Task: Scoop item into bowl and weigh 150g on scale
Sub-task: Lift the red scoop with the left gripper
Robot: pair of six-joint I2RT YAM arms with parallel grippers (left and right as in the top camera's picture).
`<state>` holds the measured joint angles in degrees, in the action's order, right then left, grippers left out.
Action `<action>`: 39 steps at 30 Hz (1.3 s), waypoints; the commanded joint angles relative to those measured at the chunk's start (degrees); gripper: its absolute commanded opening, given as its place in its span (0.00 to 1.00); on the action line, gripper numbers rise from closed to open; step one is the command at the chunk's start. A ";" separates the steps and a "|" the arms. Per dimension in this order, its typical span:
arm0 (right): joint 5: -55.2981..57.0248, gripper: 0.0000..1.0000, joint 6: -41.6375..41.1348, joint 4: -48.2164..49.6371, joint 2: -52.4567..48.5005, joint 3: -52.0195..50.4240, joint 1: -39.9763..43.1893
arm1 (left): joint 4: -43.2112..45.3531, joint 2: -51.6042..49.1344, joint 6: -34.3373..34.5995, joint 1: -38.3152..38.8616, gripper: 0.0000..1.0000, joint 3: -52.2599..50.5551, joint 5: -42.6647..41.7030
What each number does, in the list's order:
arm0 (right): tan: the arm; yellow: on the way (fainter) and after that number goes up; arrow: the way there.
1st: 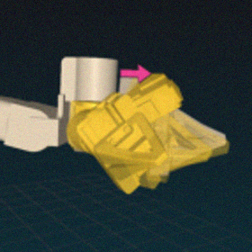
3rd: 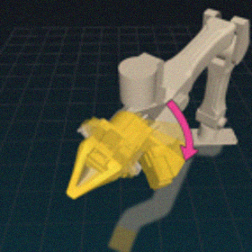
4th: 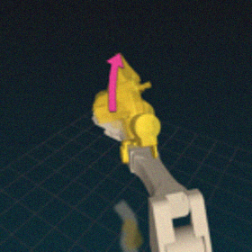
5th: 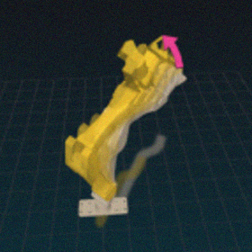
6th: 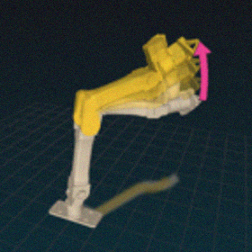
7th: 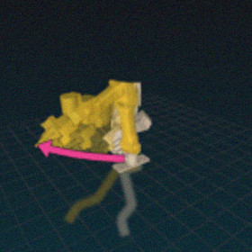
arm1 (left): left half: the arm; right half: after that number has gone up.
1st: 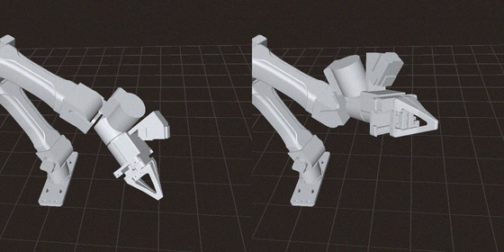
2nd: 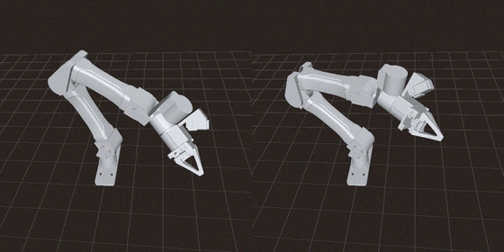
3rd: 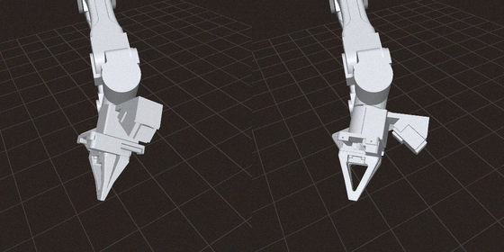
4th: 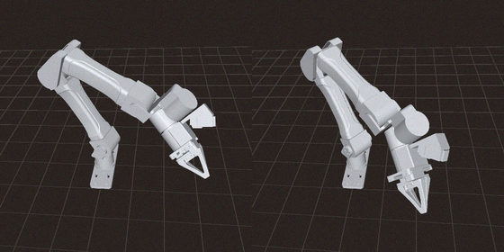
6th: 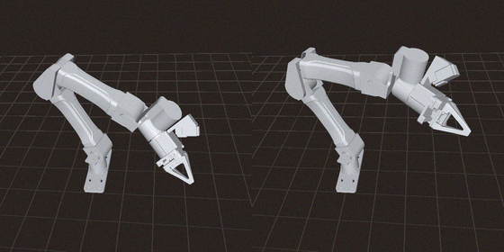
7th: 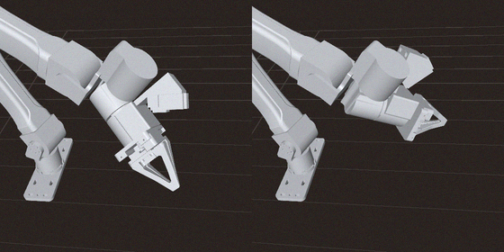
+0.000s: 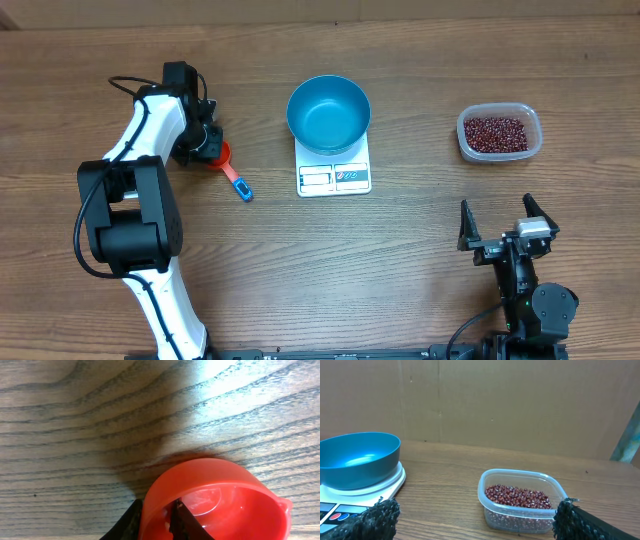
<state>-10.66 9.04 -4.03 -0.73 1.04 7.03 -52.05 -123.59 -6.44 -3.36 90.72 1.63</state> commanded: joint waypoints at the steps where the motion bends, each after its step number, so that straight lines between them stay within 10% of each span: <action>1: 0.04 1.00 0.04 0.26 0.57 -0.59 -0.22 | 0.09 -0.81 -0.87 0.44 0.18 -0.24 0.44; 39: 0.07 1.00 0.04 0.26 0.57 -0.59 -0.22 | -0.26 -0.81 -0.85 0.44 0.04 0.70 0.44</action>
<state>-10.66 9.04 -4.03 -0.73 1.04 7.03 -51.68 -123.55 -6.44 -3.36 91.13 1.15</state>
